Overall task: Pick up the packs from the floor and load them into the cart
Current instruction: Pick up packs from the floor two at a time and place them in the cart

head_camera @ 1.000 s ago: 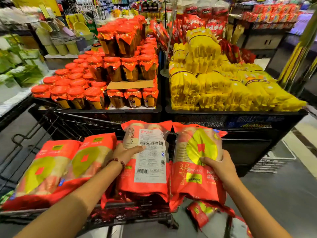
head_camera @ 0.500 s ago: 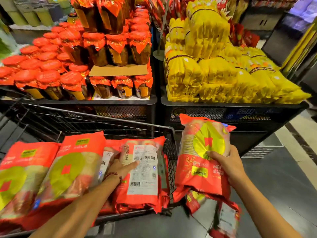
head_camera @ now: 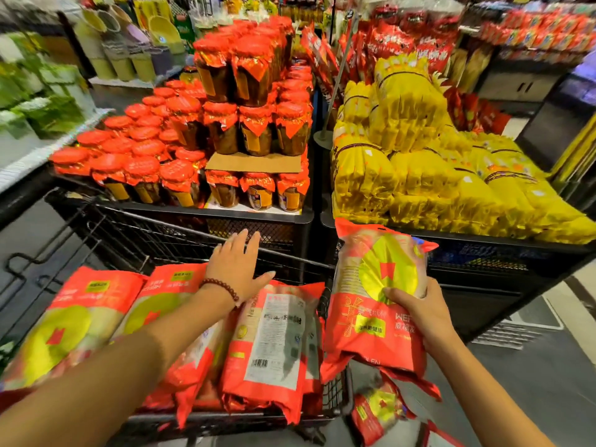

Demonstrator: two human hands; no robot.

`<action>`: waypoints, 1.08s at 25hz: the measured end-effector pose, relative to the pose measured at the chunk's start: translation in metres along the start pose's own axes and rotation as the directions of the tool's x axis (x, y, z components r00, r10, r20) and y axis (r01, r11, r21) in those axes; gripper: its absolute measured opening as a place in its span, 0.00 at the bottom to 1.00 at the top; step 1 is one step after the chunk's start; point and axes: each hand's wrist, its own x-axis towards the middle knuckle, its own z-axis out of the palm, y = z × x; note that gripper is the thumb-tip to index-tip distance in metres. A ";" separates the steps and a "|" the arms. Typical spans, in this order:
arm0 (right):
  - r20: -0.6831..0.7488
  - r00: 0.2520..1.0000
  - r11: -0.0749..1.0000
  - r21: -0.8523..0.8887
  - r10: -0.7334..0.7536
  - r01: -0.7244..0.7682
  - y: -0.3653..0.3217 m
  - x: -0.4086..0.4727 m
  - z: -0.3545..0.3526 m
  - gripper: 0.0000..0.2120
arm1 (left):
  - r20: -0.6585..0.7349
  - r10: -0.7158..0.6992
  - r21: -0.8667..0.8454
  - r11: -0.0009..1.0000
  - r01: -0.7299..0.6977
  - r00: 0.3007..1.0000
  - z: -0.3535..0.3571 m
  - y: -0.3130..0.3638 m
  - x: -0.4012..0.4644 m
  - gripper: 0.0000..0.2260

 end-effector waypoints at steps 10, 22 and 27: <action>0.122 0.992 0.995 -0.099 -0.016 0.028 -0.026 -0.029 0.120 0.32 | -0.366 0.010 0.195 0.978 0.066 0.931 -0.131 -0.059 0.005 0.40; 0.102 0.991 0.621 -0.772 -0.090 0.136 -0.003 -0.040 0.179 0.46 | -0.383 0.021 0.248 0.965 0.081 0.923 -0.119 -0.113 0.006 0.42; 0.224 0.697 0.154 -0.887 -0.681 0.435 -0.095 -0.013 0.169 0.38 | -0.342 0.062 0.247 0.969 0.026 0.938 -0.127 -0.099 0.010 0.42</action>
